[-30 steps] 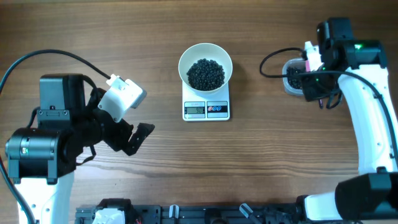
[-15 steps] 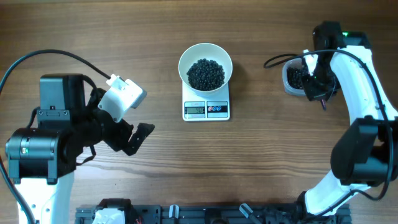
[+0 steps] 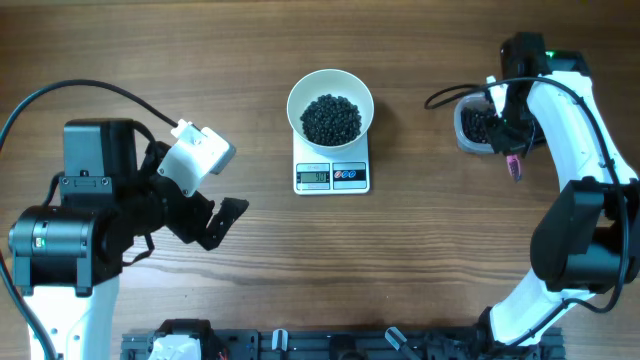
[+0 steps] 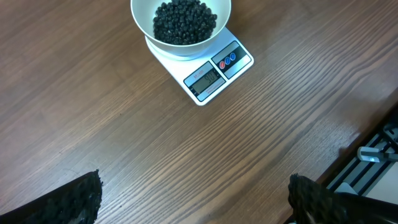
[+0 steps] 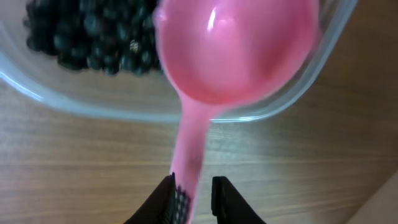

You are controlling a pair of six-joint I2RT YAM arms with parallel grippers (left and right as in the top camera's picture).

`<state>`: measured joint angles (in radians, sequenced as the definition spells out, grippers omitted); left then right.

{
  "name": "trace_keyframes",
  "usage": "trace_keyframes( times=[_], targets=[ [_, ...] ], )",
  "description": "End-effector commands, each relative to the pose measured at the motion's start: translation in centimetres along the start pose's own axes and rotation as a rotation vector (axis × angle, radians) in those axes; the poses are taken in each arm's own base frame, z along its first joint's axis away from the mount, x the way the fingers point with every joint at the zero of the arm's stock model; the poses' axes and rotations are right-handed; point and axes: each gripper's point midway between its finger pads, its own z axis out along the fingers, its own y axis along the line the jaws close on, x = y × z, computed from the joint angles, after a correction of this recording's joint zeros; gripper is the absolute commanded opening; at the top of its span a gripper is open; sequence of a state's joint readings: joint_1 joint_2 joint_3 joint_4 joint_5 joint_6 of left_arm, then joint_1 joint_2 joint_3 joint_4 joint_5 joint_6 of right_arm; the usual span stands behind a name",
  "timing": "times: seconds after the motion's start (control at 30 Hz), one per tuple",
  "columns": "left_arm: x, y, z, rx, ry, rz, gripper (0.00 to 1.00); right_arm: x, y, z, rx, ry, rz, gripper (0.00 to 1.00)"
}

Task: Scoop item into bowl and weigh 150g on scale

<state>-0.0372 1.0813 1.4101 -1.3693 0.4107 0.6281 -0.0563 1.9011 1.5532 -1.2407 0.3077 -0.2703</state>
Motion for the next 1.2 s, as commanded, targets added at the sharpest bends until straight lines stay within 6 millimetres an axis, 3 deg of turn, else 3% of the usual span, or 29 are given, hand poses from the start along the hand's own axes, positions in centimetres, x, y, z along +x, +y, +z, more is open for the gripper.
trace_keyframes(
  times=[0.0, 0.13, 0.17, 0.2, 0.27, 0.3, 0.5, 0.6, 0.73, 0.83, 1.0, 1.17],
  targets=[
    [-0.4, -0.1, -0.4, 0.001, -0.020, 0.020, 1.00, -0.6, 0.0, 0.4, -0.020, -0.008, 0.073, 0.28],
    [-0.4, -0.1, -0.4, 0.001, -0.020, 0.020, 1.00, -1.3, 0.6, 0.3, -0.074, -0.036, 0.198, 0.29],
    [-0.4, -0.1, -0.4, 0.001, -0.020, 0.020, 1.00, -1.5, 1.1, 0.1, -0.112, -0.047, 0.224, 0.33],
    [-0.4, -0.1, -0.4, 0.001, -0.020, 0.020, 1.00, -1.6, 1.7, -0.2, -0.149, -0.059, 0.237, 0.42],
    [-0.4, -0.1, -0.4, 0.001, -0.020, 0.020, 1.00, -2.0, 2.4, -1.5, -0.229, -0.103, 0.298, 0.73],
    [-0.4, -0.1, -0.4, 0.001, -0.020, 0.020, 1.00, -2.0, 2.4, -2.6, -0.253, -0.132, 0.344, 0.80],
    [-0.4, -0.1, -0.4, 0.001, -0.020, 0.020, 1.00, 0.0, 0.2, -11.0, -0.294, -0.352, 0.688, 0.85],
    [-0.4, -0.1, -0.4, 0.001, -0.020, 0.020, 1.00, 2.2, -0.8, -14.9, -0.340, -0.454, 0.904, 1.00],
    [-0.4, -0.1, -0.4, 0.001, -0.020, 0.020, 1.00, 5.0, -0.8, -17.5, -0.397, -0.527, 1.069, 1.00],
    [-0.4, -0.1, -0.4, 0.001, -0.020, 0.020, 1.00, 6.7, -0.1, -17.4, -0.407, -0.533, 1.092, 1.00],
    [-0.4, -0.1, -0.4, 0.001, -0.020, 0.020, 1.00, 8.8, 2.4, -13.5, -0.451, -0.421, 1.202, 1.00],
    [-0.4, -0.1, -0.4, 0.001, -0.020, 0.020, 1.00, 7.4, 5.5, -9.3, -0.587, -0.397, 1.228, 0.95]
  ],
)
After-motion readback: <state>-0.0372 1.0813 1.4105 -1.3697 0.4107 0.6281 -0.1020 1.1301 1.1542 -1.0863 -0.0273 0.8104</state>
